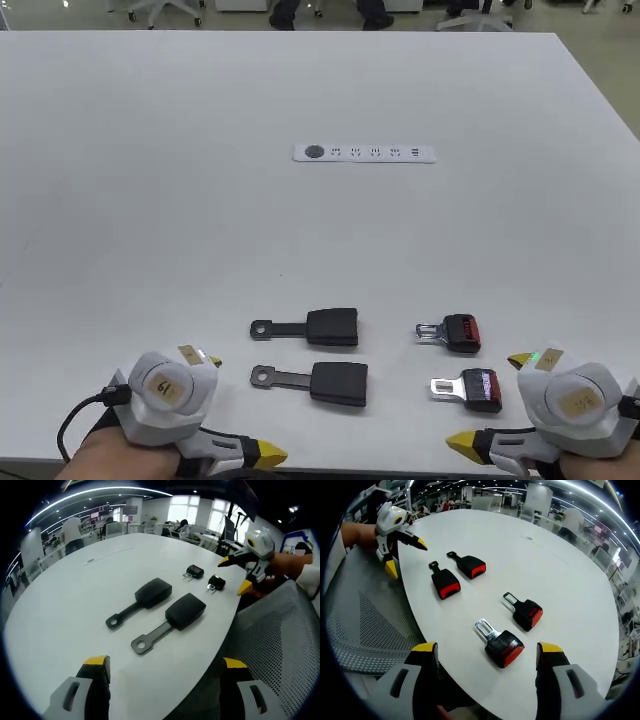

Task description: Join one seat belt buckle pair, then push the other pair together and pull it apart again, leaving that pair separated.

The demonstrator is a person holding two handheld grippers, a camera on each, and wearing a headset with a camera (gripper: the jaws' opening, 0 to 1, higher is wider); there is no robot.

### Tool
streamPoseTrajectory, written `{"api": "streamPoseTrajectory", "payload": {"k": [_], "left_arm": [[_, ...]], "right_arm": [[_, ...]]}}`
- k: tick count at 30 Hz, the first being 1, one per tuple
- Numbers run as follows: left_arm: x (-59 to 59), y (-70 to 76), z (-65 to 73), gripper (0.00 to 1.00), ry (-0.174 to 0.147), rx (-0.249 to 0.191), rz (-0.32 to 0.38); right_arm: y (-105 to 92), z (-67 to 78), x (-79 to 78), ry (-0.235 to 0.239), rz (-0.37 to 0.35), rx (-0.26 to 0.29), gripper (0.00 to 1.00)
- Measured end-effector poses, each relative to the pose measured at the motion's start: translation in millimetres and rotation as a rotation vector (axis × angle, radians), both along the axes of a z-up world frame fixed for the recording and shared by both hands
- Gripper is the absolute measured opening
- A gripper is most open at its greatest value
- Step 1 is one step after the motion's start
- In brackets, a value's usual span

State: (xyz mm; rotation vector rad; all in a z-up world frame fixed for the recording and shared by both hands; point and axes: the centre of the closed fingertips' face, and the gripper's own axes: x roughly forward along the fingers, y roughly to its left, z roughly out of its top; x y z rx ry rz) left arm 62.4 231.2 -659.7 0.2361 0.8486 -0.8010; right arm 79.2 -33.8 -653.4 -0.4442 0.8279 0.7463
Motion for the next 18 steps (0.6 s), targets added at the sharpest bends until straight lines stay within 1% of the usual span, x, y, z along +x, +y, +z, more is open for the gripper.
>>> {"api": "streamPoseTrajectory", "payload": {"k": [9,12,18], "left_arm": [[1.3,0.6,2.0,0.89,-0.020,0.006,-0.012],[0.0,1.2,0.3,0.88,-0.025,0.021,-0.031],[0.5,0.2,2.3,0.87,-0.036,0.018,-0.036]], "right_arm": [[0.8,0.6,1.1,-0.003,0.005,0.005,0.77],[1.6,1.6,1.4,-0.005,0.005,0.009,0.76],[3.6,3.9,1.2,-0.005,0.012,0.011,0.75]]}}
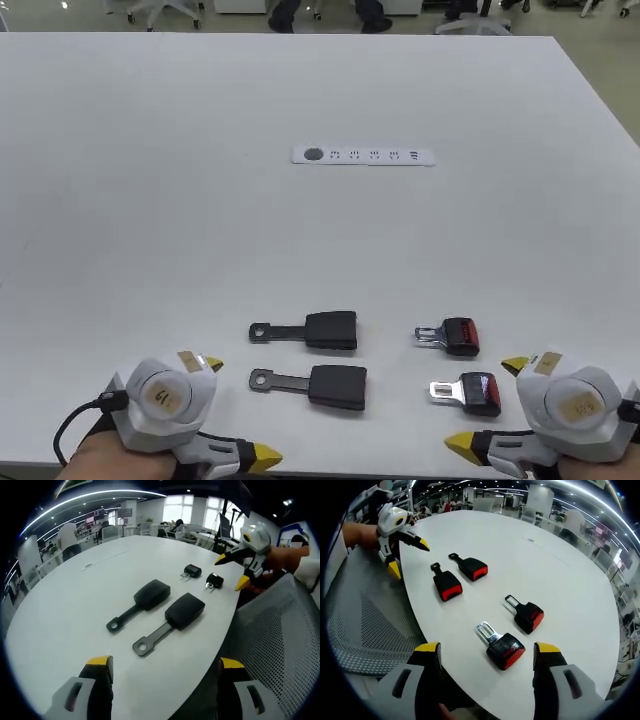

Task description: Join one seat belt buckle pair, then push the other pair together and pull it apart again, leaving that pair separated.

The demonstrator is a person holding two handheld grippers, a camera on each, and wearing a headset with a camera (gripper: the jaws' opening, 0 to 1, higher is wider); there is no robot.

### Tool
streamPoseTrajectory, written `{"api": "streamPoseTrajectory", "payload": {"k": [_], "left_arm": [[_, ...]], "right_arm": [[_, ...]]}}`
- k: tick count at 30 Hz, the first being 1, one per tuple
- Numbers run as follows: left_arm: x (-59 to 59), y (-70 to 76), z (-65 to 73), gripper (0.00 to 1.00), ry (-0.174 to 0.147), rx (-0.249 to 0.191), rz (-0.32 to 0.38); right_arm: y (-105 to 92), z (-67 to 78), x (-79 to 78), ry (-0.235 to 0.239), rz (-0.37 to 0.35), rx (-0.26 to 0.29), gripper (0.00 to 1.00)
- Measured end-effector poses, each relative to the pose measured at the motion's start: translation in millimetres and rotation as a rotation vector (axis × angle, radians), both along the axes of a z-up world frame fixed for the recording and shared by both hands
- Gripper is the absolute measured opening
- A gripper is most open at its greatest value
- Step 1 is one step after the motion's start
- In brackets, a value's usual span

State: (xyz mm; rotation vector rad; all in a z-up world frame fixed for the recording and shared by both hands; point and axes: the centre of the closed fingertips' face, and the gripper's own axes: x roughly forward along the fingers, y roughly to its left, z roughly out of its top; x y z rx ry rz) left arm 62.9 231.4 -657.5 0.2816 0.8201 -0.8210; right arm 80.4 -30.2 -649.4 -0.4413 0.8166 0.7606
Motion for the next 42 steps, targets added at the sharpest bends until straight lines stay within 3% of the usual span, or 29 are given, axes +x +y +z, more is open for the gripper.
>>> {"api": "streamPoseTrajectory", "payload": {"k": [12,18,23,26,30,35,39,42], "left_arm": [[2.6,-0.3,2.4,0.82,0.000,-0.008,0.008],[9.4,1.2,5.4,0.74,-0.007,-0.020,0.002],[18.9,-1.0,6.0,0.66,-0.025,0.001,-0.055],[25.4,-9.2,9.9,0.60,-0.067,0.014,-0.125],[32.0,-15.9,7.3,0.56,-0.086,0.039,-0.197],[31.9,-29.3,5.0,0.54,-0.089,0.085,-0.285],[34.2,-32.0,0.6,0.48,-0.083,0.140,-0.356],[36.7,-35.2,-2.6,0.43,-0.075,0.156,-0.387]], "right_arm": [[1.7,3.6,4.4,-0.008,0.013,-0.001,0.69],[3.0,1.2,3.6,0.004,0.023,0.008,0.62],[0.0,-2.6,6.8,0.011,0.045,-0.008,0.58],[-1.7,-4.7,10.4,0.014,0.056,-0.009,0.54],[-4.1,-8.6,16.7,0.013,0.090,-0.029,0.50],[-2.5,-9.1,20.2,0.019,0.131,-0.045,0.45],[-1.3,-14.6,19.7,0.035,0.180,-0.066,0.42],[-2.3,-20.4,20.4,0.045,0.213,-0.084,0.40]]}}
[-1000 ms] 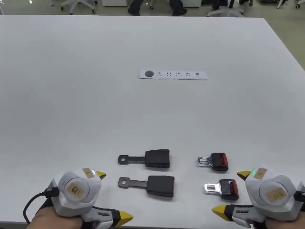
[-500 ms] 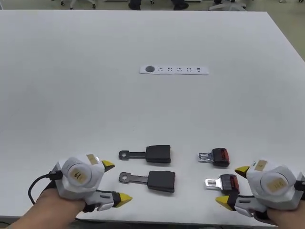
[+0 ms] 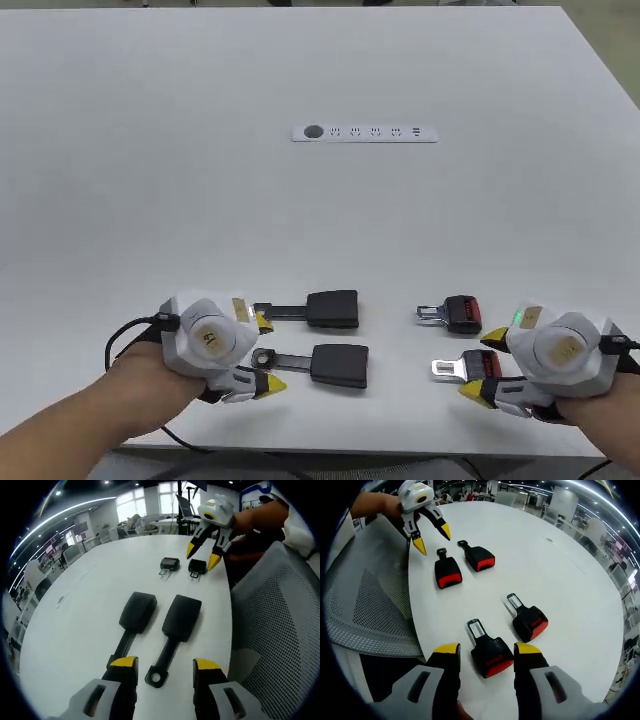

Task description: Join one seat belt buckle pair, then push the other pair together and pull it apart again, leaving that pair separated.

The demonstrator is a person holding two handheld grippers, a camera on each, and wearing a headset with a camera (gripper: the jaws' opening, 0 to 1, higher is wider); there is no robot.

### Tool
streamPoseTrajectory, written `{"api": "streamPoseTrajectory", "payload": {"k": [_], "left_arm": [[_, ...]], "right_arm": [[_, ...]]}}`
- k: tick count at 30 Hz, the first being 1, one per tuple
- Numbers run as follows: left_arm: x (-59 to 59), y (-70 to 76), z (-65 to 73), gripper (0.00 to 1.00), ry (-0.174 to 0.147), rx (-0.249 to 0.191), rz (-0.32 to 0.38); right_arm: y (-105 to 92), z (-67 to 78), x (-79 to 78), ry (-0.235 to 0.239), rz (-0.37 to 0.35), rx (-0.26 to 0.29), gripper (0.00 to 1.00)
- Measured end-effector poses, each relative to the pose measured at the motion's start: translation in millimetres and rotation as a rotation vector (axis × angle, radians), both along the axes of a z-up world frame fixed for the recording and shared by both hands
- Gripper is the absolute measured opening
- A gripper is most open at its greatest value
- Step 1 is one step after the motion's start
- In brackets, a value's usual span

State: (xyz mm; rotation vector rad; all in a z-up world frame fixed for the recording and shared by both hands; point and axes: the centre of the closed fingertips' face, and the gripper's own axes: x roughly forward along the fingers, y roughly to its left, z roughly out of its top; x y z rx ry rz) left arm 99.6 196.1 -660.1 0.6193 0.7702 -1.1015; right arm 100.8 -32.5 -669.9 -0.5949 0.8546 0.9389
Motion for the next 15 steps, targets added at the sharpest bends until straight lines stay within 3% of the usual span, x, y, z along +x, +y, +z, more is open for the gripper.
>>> {"api": "streamPoseTrajectory", "payload": {"k": [6,15], "left_arm": [[3.2,-11.2,-4.1,0.39,0.005,0.055,-0.082],[8.5,-32.5,-5.6,0.35,0.003,0.091,-0.179]], "right_arm": [[-5.1,-1.8,-1.3,0.013,0.065,-0.041,0.38],[-13.2,-12.1,0.7,0.045,0.119,-0.072,0.34]]}}
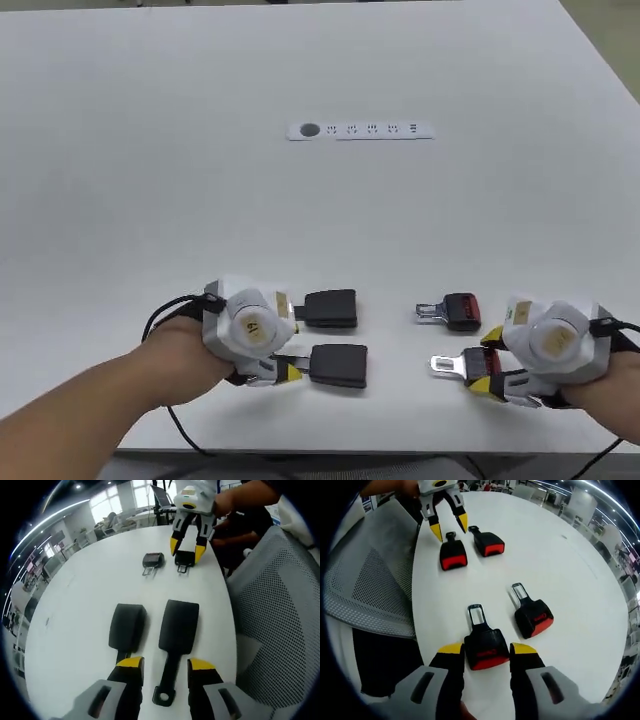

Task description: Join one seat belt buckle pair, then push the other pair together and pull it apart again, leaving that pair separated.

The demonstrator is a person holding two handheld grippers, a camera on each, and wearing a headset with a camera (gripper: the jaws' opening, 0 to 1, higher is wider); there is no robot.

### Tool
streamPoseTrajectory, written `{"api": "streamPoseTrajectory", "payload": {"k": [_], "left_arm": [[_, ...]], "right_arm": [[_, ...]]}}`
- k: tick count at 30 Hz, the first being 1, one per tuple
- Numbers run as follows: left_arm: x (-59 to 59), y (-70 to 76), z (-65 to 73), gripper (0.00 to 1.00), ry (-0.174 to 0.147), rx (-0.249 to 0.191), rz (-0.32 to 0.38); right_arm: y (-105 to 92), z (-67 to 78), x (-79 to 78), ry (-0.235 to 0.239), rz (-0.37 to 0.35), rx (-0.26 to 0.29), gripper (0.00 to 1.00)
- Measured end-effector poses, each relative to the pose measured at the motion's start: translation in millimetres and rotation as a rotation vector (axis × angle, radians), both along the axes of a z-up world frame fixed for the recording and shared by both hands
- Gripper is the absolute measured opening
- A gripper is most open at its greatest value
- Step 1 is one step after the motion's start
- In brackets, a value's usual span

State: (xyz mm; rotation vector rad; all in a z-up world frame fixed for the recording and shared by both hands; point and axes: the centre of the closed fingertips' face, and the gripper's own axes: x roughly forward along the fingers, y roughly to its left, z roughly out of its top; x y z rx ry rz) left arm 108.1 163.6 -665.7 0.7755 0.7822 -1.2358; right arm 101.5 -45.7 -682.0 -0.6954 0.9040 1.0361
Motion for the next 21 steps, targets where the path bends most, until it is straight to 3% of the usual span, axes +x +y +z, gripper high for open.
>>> {"api": "streamPoseTrajectory", "payload": {"k": [4,7,12,16,19,21], "left_arm": [[-2.9,-7.4,-1.9,0.34,0.012,0.013,-0.046],[-3.6,-9.6,-8.9,0.34,0.013,0.048,-0.096],[-6.1,-12.8,-7.7,0.34,0.022,0.055,-0.123],[-14.2,-11.1,-9.9,0.35,0.058,0.066,-0.153],[-14.8,-14.9,-9.9,0.38,0.060,0.070,-0.153],[-12.3,-16.6,-11.1,0.38,0.080,0.071,-0.116]], "right_arm": [[-2.7,-2.6,-0.5,0.014,0.027,-0.014,0.34],[-5.7,-6.2,1.4,0.027,0.040,-0.022,0.34],[-5.4,-8.2,0.2,0.043,0.055,-0.031,0.34],[-5.9,-10.4,-0.3,0.049,0.066,-0.042,0.35],[-5.4,-13.3,-0.2,0.049,0.079,-0.052,0.35],[-5.4,-13.8,0.0,0.051,0.078,-0.051,0.35]]}}
